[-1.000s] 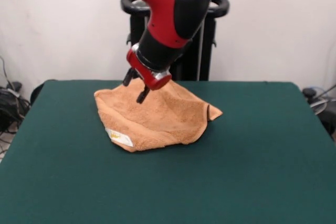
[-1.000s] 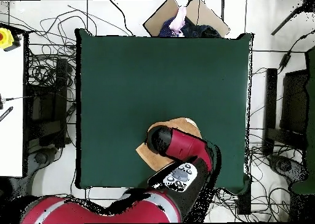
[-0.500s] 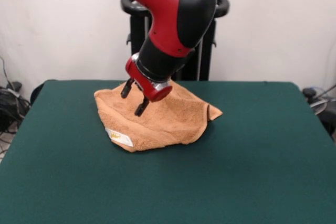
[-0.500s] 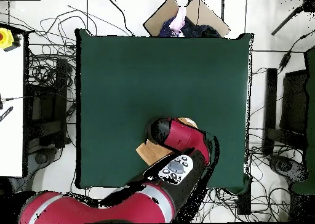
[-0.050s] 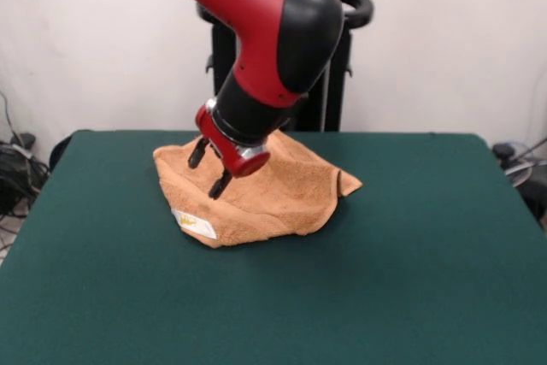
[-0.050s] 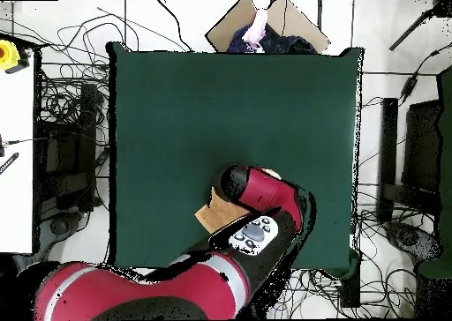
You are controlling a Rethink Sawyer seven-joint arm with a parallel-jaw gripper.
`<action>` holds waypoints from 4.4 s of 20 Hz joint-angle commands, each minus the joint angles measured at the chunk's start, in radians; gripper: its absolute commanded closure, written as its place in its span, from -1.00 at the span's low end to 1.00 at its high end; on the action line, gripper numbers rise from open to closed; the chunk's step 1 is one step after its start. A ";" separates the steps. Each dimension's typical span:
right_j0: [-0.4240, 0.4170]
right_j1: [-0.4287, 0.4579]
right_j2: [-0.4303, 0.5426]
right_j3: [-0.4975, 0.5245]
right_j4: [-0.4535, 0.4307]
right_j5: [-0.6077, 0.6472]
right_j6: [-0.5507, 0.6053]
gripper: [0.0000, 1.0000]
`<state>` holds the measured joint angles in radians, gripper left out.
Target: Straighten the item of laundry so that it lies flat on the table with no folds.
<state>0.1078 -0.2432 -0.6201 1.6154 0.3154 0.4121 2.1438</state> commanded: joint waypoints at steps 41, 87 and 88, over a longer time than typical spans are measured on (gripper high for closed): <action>0.001 0.155 0.091 -0.156 0.136 -0.060 0.165 -1.00; 0.082 0.243 -0.036 -0.155 0.309 0.132 0.335 -1.00; 0.074 0.233 -0.027 -0.151 0.299 0.140 0.318 -1.00</action>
<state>0.1923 0.0027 -0.7337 1.4850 0.6681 0.3921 2.3430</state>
